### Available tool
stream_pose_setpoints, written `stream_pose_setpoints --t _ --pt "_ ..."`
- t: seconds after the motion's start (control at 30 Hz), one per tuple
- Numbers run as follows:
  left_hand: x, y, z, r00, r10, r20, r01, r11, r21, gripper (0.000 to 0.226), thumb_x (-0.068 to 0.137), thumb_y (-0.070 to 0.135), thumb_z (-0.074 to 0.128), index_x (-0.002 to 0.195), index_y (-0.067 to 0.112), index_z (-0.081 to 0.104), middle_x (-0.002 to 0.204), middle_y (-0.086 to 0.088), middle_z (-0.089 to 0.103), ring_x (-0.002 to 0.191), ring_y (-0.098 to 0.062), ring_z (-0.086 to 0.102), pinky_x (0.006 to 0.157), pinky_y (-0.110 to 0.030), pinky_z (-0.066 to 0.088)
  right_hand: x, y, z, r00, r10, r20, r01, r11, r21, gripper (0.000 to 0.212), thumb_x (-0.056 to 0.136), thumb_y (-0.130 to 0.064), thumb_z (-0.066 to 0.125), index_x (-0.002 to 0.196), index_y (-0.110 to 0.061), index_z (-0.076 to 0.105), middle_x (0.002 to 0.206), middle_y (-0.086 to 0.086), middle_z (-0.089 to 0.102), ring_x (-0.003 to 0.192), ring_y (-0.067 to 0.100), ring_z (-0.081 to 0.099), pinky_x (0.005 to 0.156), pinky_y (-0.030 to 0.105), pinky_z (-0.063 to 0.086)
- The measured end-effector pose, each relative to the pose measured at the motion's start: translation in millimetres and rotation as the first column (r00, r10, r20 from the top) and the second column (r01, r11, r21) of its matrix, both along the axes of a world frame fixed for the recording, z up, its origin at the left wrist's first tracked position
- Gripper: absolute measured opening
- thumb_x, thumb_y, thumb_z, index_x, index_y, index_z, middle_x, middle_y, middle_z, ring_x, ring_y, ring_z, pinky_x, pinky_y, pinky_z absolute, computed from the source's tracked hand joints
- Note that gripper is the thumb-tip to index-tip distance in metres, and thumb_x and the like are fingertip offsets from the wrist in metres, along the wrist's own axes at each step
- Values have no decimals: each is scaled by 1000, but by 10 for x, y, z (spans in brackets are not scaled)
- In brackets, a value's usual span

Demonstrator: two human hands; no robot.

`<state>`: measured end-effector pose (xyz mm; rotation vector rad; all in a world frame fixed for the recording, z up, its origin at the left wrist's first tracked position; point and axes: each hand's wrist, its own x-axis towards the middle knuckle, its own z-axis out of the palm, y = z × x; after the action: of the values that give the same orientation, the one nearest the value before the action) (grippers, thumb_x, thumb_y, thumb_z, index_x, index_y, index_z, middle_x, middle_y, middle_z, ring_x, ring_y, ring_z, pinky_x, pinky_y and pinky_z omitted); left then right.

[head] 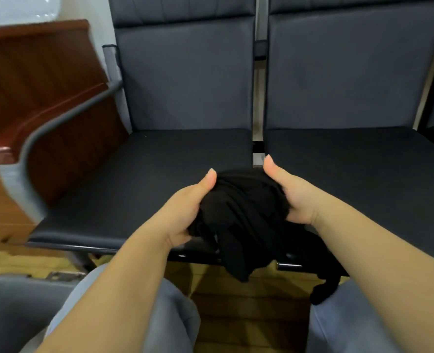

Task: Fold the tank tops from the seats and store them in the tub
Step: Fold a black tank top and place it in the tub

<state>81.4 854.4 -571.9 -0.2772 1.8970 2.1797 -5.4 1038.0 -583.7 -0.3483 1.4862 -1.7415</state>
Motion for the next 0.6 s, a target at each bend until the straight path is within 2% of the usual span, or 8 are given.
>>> stream_pose_setpoints --t 0.1,0.2,0.27,0.37,0.43,0.47,0.53,0.6 --pt "91 -190 33 974 224 24 -225 963 149 57 86 58 48 104 8 69 108 -11 72 94 -21 71 78 -33 50 186 -269 -84 995 84 48 -85 996 25 80 24 -67 86 87 -17 80 102 2 74 94 16 71 88 32 52" --pt "154 -393 2 905 424 23 -420 885 203 52 90 57 49 98 10 67 102 -9 71 92 -23 68 74 -34 50 401 -485 -140 978 201 51 -205 974 95 70 46 -55 82 100 -12 69 92 5 75 81 20 72 75 33 55" --pt "183 -532 -23 841 539 39 -531 811 244 51 89 57 51 99 9 64 101 -10 68 92 -26 66 71 -36 51 487 -557 -126 937 348 16 -348 930 119 77 40 -48 92 102 -12 64 84 6 73 69 21 70 63 30 55" --pt "212 -748 -52 718 690 98 -684 671 288 49 86 59 57 101 13 60 107 -10 66 92 -29 66 65 -39 53 493 -537 -52 854 518 -52 -496 839 222 70 43 -46 92 97 -13 60 66 -4 67 54 9 61 70 33 53" --pt "253 -873 -42 619 774 131 -770 565 298 43 86 57 60 95 14 58 103 -9 65 90 -30 65 66 -41 55 428 -460 10 851 519 -83 -481 833 274 68 42 -42 93 96 -13 62 70 -5 69 58 10 62 67 30 54" --pt "260 -930 -50 595 793 131 -789 545 284 44 87 55 61 98 13 58 101 -8 65 90 -31 65 68 -41 55 388 -405 46 856 506 -107 -457 837 300 67 43 -40 93 98 -13 65 76 -2 70 63 12 64 66 29 54" --pt "277 -954 -37 603 788 125 -795 581 174 55 86 56 61 113 9 58 102 -10 66 92 -32 65 75 -43 55 300 -281 113 864 484 -135 -426 848 316 65 41 -43 94 95 -13 73 90 6 73 76 20 68 70 32 55" --pt "278 -900 -15 722 682 116 -680 730 -63 72 83 69 54 121 8 57 108 -11 66 96 -31 64 89 -44 52 248 -154 173 908 393 -144 -346 899 269 65 37 -44 94 91 -14 78 101 13 73 89 26 71 79 34 57"
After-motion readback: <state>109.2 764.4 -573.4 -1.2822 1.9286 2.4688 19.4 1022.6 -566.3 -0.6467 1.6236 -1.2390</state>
